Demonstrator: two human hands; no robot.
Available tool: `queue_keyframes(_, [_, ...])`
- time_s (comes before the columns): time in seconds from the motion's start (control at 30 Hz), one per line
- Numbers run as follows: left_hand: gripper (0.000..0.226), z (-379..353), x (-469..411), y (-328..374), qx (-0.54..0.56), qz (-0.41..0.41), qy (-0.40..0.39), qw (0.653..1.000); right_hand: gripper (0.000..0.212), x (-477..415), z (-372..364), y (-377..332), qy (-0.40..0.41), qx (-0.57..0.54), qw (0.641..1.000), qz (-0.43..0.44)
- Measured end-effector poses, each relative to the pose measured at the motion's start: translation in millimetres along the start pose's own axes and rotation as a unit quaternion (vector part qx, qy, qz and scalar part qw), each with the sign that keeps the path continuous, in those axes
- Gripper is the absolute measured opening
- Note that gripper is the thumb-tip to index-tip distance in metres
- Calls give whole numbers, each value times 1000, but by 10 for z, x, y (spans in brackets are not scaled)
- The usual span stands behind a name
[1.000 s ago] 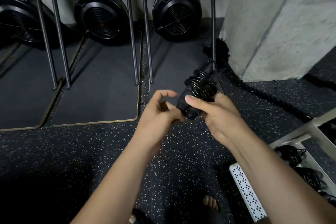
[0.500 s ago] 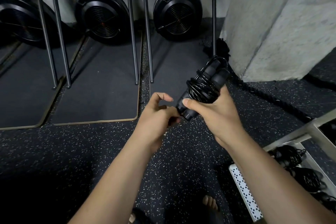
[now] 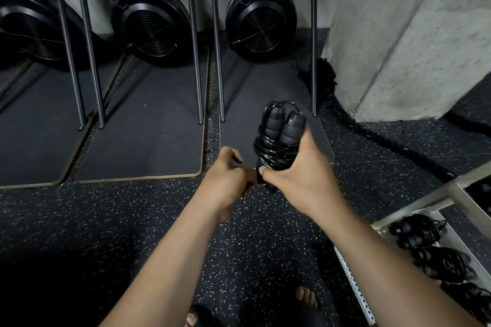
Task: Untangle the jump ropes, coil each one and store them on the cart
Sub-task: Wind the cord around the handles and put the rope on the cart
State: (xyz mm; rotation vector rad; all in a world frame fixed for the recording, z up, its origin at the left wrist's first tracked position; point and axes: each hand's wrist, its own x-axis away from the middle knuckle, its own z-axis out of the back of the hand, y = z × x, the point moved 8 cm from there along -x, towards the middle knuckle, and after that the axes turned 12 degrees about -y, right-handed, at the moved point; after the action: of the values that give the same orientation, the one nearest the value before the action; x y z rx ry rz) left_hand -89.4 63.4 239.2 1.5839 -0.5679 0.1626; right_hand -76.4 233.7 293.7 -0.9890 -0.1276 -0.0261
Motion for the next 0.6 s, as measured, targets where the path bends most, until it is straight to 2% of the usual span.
queue_keyframes(0.17, [44, 32, -13, -89, -81, 41, -17, 996, 70, -7, -87, -42, -55, 51, 997, -3])
queue_keyframes(0.33, [49, 7, -39, -139, -87, 56, -46, 994, 70, -21, -106, -39, -79, 95, 992, -6])
queue_keyframes(0.5, [54, 34, -73, -172, -25, 75, -59, 995, 75, -1, -164, -75, -80, 95, 992, 16])
queue_keyframes(0.6, [56, 128, -62, -211, 26, 91, -63, 994, 78, 11, -157, -62, -122, 79, 989, 0])
